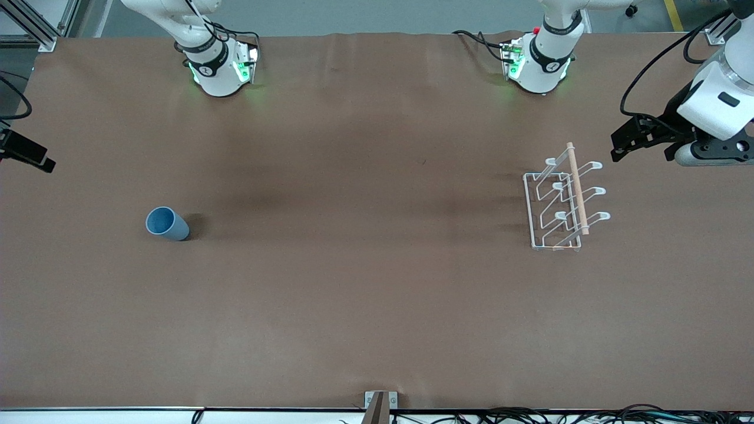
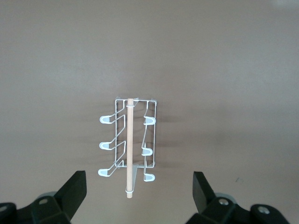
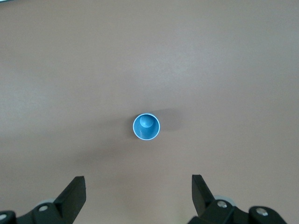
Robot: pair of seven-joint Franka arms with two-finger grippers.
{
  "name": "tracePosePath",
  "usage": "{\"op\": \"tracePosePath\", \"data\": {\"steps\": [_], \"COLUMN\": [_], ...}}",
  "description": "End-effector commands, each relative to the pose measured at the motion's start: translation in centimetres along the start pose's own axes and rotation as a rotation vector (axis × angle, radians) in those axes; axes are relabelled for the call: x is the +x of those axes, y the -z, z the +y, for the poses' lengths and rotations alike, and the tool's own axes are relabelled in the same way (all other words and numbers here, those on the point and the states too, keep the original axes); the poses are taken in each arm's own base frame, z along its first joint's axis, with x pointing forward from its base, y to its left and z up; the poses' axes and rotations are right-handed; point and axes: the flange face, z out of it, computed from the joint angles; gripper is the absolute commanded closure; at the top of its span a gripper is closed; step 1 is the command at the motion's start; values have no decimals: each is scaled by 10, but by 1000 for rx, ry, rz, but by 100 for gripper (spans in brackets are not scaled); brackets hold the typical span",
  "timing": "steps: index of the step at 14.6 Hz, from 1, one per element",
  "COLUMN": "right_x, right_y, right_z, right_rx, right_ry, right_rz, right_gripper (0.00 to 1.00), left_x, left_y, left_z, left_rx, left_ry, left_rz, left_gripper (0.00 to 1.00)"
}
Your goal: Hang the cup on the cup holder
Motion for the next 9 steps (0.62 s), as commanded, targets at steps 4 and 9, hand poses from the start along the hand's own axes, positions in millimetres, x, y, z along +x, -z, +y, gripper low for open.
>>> {"op": "tracePosePath", "data": {"steps": [4,9], "right_x": [-9,-8], "right_y": [2,-1], "right_z": [1,2], "right_rx": [-13,-13], "right_ry": [1,10], "right_rz": [0,-6], "right_gripper": [0,0], "left_x": [-6,-6], "left_y": [6,4], "left_z": [-3,-2], "left_rx": [11,10], "left_ry": [-6,-12], "left_rz": [3,-1], "left_gripper": [0,0]}}
